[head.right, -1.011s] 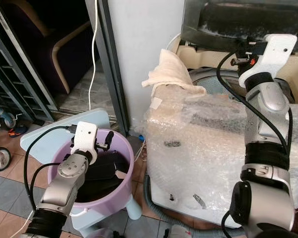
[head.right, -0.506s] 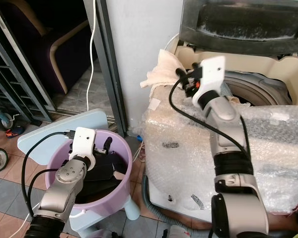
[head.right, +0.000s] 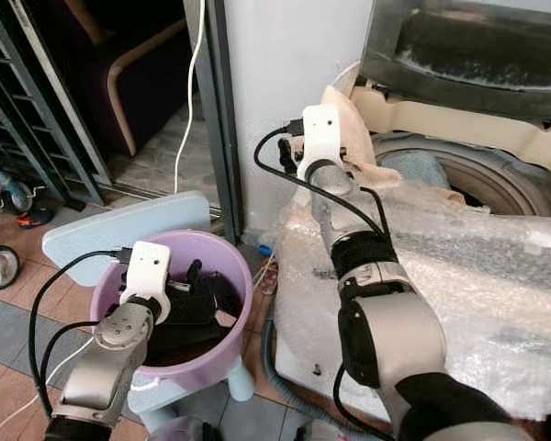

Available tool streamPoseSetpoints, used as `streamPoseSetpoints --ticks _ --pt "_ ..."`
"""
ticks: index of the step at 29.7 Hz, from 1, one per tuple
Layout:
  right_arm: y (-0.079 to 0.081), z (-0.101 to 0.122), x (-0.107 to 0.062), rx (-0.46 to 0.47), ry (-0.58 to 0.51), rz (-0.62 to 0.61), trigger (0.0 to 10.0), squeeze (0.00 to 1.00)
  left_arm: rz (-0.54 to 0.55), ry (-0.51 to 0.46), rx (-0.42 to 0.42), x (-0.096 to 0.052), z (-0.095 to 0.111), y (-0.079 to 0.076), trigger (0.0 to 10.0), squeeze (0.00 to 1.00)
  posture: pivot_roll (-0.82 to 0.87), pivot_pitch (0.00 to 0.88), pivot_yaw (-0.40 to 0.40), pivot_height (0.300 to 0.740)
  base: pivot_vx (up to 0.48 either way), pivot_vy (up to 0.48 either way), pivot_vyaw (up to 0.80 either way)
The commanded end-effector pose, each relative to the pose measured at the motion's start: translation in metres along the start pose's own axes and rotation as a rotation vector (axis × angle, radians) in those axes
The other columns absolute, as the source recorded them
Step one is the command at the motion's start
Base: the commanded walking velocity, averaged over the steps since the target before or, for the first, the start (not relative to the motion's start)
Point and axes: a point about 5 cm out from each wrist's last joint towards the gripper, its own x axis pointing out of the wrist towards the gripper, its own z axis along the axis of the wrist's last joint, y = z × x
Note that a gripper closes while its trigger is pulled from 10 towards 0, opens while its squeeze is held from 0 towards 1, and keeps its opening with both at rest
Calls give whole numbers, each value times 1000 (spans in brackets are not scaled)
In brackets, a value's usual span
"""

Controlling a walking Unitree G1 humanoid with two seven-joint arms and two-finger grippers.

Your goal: Clothes washing

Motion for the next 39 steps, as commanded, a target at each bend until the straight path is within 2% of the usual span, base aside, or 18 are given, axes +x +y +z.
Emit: streamPoseSetpoints --ticks 1,4,5,7,8,13,14,15,17,18,20,22,23,25,29,33,38,39 --pt "-26 -30 -3 63 144 -128 10000 478 -3 -5 9 -1 3 0 10000 0 20 4 -4 740 0 0 0" --pt "-51 -34 -5 101 159 -248 10000 478 -6 -1 9 0 3 0 10000 0 15 3 1 740 0 0 0" --pt "-51 -34 -5 101 159 -248 10000 478 -6 -1 9 0 3 0 10000 0 15 3 1 740 0 0 0" --pt "-75 -30 -9 121 120 -344 10000 482 -14 0 14 1 4 -1 10000 0 10 0 10 740 0 0 0" --pt "-75 -30 -9 121 120 -344 10000 482 -14 0 14 1 4 -1 10000 0 10 0 10 740 0 0 0" --pt "-93 -10 -15 -90 -36 -388 10000 478 -18 4 26 3 4 1 10000 0 0 0 24 740 0 0 0" --pt "-93 -10 -15 -90 -36 -388 10000 478 -18 4 26 3 4 1 10000 0 0 0 24 740 0 0 0" --pt "-98 -6 -18 -161 -79 -414 10000 478 -19 6 29 4 3 2 10000 0 -6 0 29 740 0 0 0" --pt "-101 -5 -20 -181 -99 -433 10000 475 -20 7 31 5 3 2 10000 0 -8 0 31 740 0 0 0" --pt "-109 -3 -25 -202 -131 -483 10000 478 -22 8 34 5 3 2 10000 0 -11 0 35 740 0 0 0" --pt "-120 -2 -31 -165 -160 -546 10000 478 -24 8 38 6 3 2 10000 0 -13 0 38 740 0 0 0" --pt "-127 2 -35 -84 -209 -594 10000 486 -28 8 42 7 4 2 10000 0 -12 0 40 740 0 0 0" --pt "-127 2 -35 -84 -209 -594 10000 486 -28 8 42 7 4 2 10000 0 -12 0 40 740 0 0 0" --pt "-130 21 -40 -107 -316 -618 10000 482 -28 3 45 8 5 3 10000 0 -11 0 44 740 0 0 0" --pt "-131 26 -42 -96 -338 -612 10000 482 -26 2 44 8 5 3 10000 0 -11 0 42 740 0 0 0" --pt "-124 35 -43 -169 -387 -565 10000 478 -26 2 46 9 5 3 10000 0 -13 0 39 740 0 0 0" --pt "-112 46 -47 -198 -481 -448 10000 431 -23 1 44 9 4 3 10000 0 -14 0 38 740 0 0 0" --pt "-107 47 -50 -209 -511 -387 10000 431 -21 -2 41 8 5 3 10000 0 -18 0 41 740 0 0 0"
